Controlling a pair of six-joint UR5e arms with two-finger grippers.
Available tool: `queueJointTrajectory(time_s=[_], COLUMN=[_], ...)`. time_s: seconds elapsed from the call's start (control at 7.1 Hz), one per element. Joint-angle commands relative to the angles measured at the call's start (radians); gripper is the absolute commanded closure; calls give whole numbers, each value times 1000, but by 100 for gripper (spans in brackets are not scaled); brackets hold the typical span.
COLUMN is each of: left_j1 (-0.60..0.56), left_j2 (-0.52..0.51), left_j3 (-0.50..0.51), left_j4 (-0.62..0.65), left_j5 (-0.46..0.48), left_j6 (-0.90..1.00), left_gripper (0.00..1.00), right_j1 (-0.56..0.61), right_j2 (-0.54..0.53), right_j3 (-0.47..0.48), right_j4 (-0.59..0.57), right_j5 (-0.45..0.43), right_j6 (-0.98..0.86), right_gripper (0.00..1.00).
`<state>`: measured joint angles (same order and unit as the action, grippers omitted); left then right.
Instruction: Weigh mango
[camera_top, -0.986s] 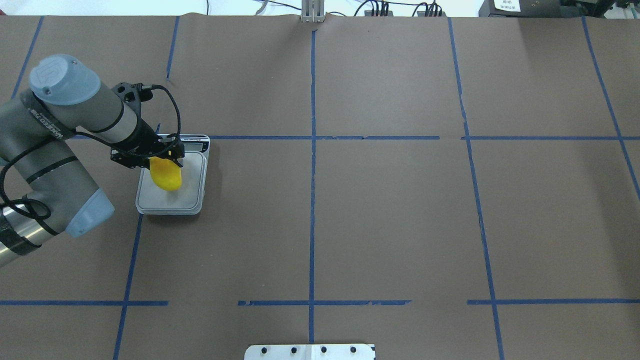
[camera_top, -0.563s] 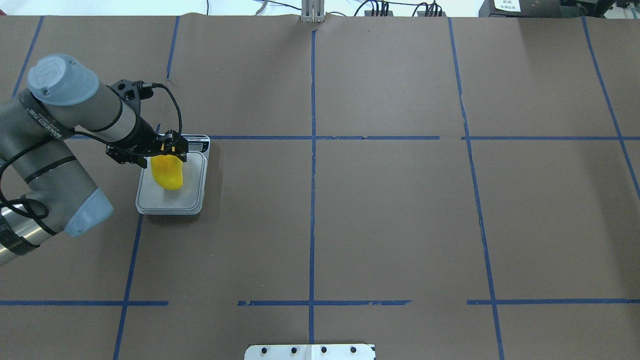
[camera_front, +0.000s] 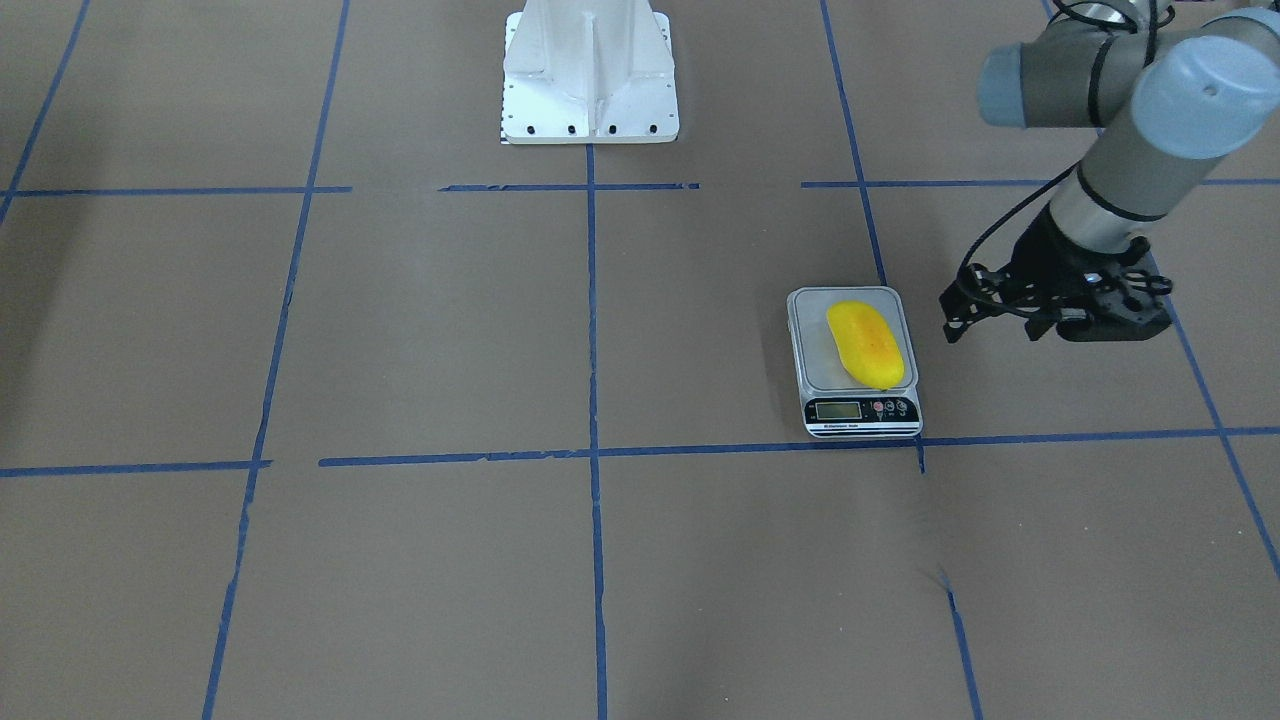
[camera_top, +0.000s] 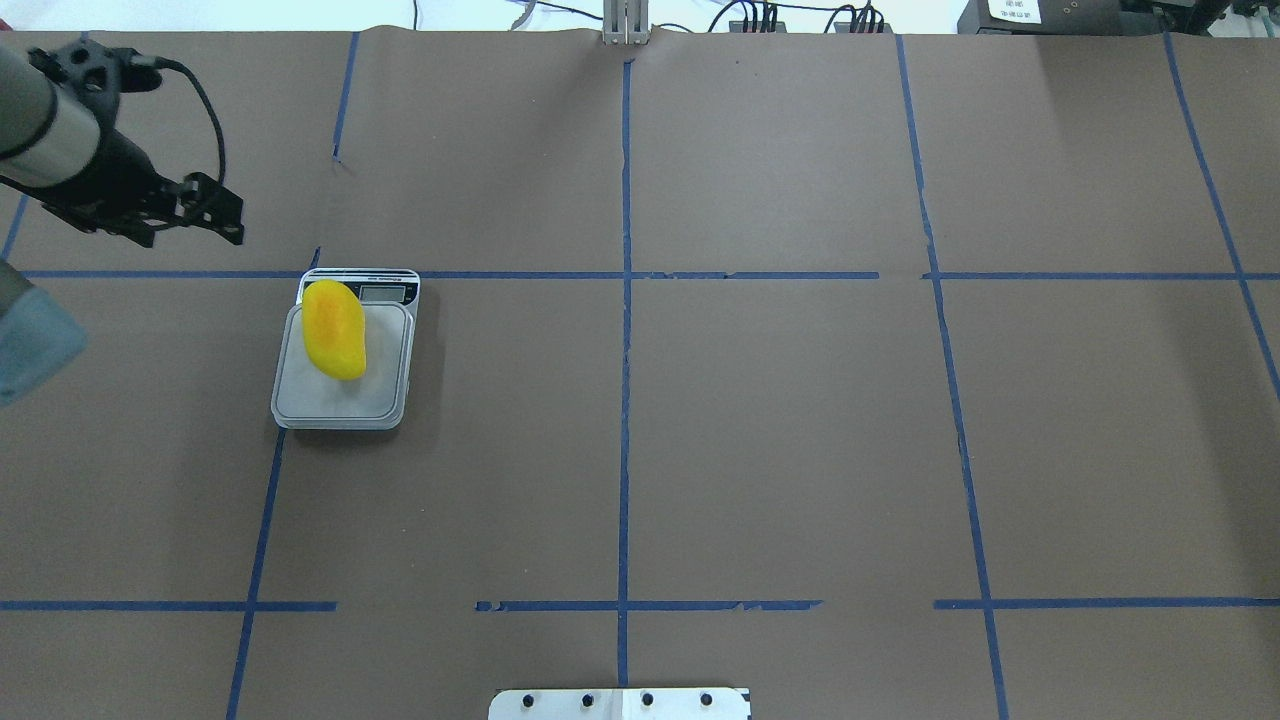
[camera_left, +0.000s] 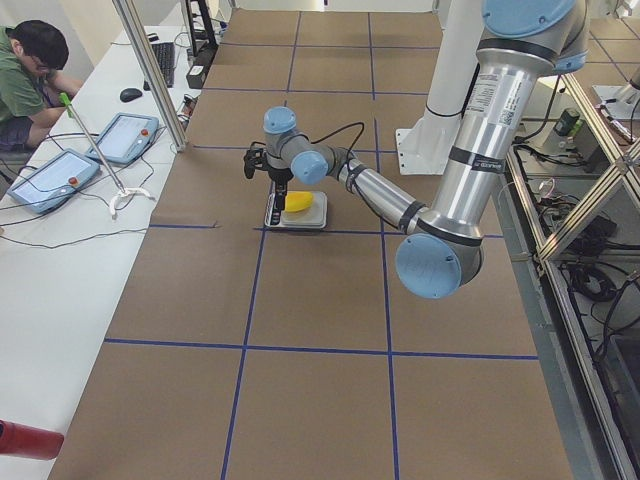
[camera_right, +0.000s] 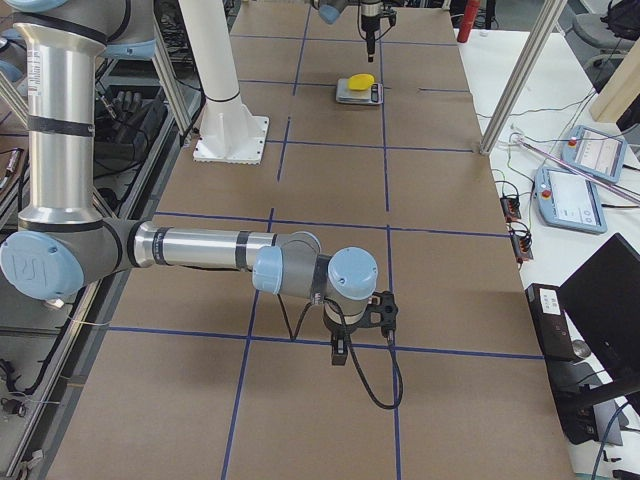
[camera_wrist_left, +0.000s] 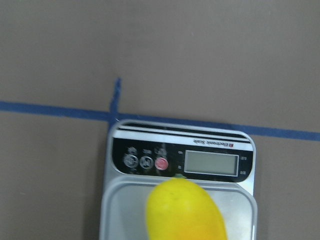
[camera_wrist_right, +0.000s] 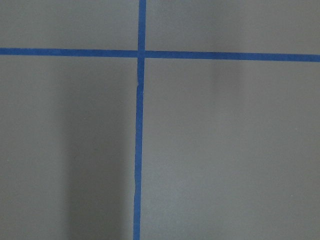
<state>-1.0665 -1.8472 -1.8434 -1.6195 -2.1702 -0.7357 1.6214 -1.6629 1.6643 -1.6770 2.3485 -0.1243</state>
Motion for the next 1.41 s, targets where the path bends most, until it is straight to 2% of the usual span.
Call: queueJointTrajectory(time_s=[0.0,0.14,0.42,0.56,1.27], left_j1=[-219,-316,-480,-510,-510], left_j2=[55,103,152,164,192], left_j3=[30,120,285,327,329], left_j4=[119,110,110,110,112], left_j5=[-49,-71,-126,-167,-174], left_j6=[440,640,897,941,934], left_gripper=[0,0,0,0,0], right_j1=[0,0,0,0,0], right_j2=[0,0,0,0,0], right_j3=[0,0,0,0,0], right_j4=[0,-1,-1,-1,-1], right_j5=[0,0,0,0,0], right_j6=[0,0,0,0,0], right_gripper=[0,0,0,0,0])
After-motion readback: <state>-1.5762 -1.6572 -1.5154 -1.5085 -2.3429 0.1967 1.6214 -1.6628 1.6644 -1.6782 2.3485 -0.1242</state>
